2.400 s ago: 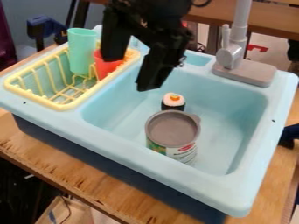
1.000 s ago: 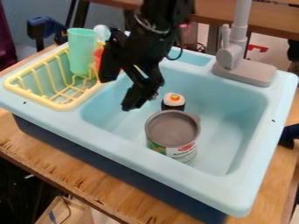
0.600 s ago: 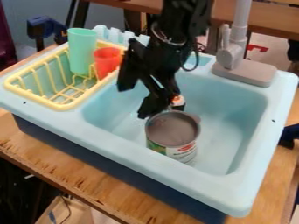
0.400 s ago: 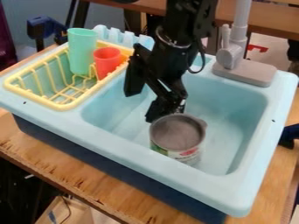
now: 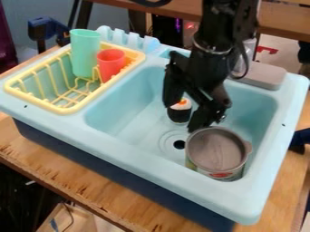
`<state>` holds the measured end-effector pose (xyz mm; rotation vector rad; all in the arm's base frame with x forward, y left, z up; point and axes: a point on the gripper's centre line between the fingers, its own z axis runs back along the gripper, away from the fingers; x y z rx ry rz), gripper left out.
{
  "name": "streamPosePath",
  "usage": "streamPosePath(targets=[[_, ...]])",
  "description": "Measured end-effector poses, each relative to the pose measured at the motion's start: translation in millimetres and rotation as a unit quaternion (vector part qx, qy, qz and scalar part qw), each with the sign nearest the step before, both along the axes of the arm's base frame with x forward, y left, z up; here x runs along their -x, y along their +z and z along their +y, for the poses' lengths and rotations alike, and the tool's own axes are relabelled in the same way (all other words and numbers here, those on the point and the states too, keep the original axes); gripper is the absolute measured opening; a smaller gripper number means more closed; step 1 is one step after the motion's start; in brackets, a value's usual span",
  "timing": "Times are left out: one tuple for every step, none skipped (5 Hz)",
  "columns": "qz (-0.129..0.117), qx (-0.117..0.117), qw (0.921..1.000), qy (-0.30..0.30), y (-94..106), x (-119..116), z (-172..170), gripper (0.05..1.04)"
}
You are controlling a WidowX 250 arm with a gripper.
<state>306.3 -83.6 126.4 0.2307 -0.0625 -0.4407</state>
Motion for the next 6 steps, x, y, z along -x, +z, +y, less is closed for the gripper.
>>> streamPosePath(targets=[[-0.011,0.013,0.9997,0.017,5.5,-2.1,-14.3,1.000],[0.005,-0.015,0.9978,0.064,13.2,5.7,-7.4,1.001],[0.027,-0.043,0.9927,0.110,23.3,17.7,2.3,1.001],[0.017,-0.043,0.9891,0.140,40.1,27.0,7.2,1.000],[-0.003,-0.025,0.9853,0.169,58.7,35.8,8.6,1.000],[-0.004,0.047,0.9857,0.162,75.1,54.4,-2.6,1.001]])
